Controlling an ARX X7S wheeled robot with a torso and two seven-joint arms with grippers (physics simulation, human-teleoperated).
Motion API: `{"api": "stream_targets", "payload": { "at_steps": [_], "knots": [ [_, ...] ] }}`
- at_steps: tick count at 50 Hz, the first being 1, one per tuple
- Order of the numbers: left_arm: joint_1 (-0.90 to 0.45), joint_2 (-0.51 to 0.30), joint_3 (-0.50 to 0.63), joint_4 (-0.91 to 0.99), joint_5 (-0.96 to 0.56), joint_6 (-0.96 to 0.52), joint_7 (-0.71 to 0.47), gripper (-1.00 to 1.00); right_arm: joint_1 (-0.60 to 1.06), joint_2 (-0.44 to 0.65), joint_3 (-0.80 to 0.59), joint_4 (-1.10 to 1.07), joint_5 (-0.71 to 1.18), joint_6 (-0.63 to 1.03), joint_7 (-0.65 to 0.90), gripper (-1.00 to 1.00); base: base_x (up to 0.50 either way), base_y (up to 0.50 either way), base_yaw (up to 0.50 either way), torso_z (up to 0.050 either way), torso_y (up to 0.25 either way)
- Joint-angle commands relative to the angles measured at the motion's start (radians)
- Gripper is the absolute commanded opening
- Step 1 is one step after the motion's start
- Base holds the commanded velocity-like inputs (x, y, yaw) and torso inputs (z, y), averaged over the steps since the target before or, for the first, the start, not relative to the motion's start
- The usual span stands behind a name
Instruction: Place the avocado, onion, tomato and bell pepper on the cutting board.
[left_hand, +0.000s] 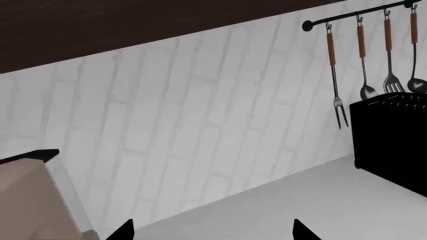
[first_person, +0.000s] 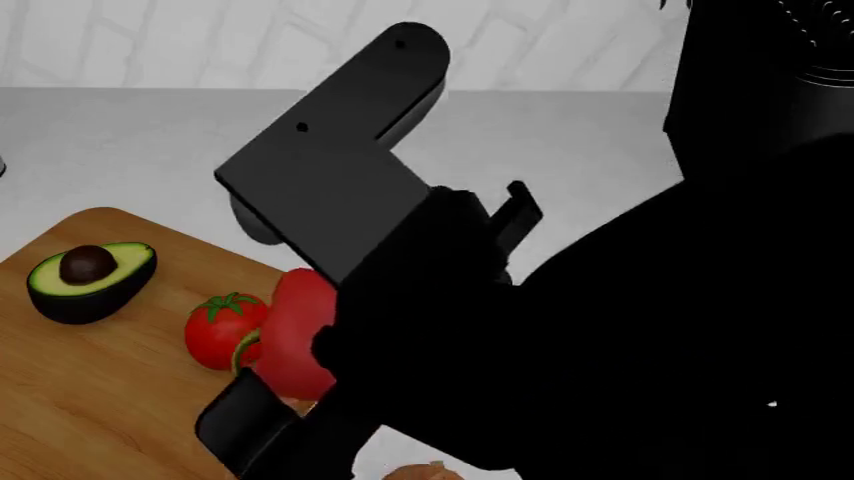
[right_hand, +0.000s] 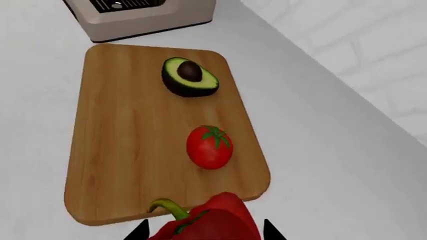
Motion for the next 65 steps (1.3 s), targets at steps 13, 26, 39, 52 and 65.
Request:
{"api": "stream_targets", "payload": {
  "at_steps": [13,26,39,52,65],
  "knots": [
    [-0.014,0.017,-0.019,0.005,0.007,-0.012,0.015,1.0,-0.124,-0.208,0.024,0.068,-0.306,-0.069,-0.282,-1.0,0.0,0.0,0.0,0.0,0.0],
    [0.015,-0.002,-0.035,0.006,0.019,0.001,0.031,1.0,-0.181,-0.294,-0.025,0.187,-0.481,-0.128,-0.456,-1.0,0.0,0.0,0.0,0.0,0.0],
    [0.026,-0.004,-0.036,0.01,0.021,0.006,0.028,1.0,-0.242,-0.34,-0.076,0.258,-0.62,-0.207,-0.556,-1.0,0.0,0.0,0.0,0.0,0.0],
    [0.055,-0.02,-0.051,0.017,0.025,0.02,0.039,1.0,-0.291,-0.392,-0.128,0.313,-0.721,-0.278,-0.622,-1.0,0.0,0.0,0.0,0.0,0.0],
    [0.041,-0.016,-0.045,0.01,0.025,0.014,0.038,1.0,-0.319,-0.421,-0.155,0.358,-0.755,-0.311,-0.663,-1.0,0.0,0.0,0.0,0.0,0.0]
  ]
}}
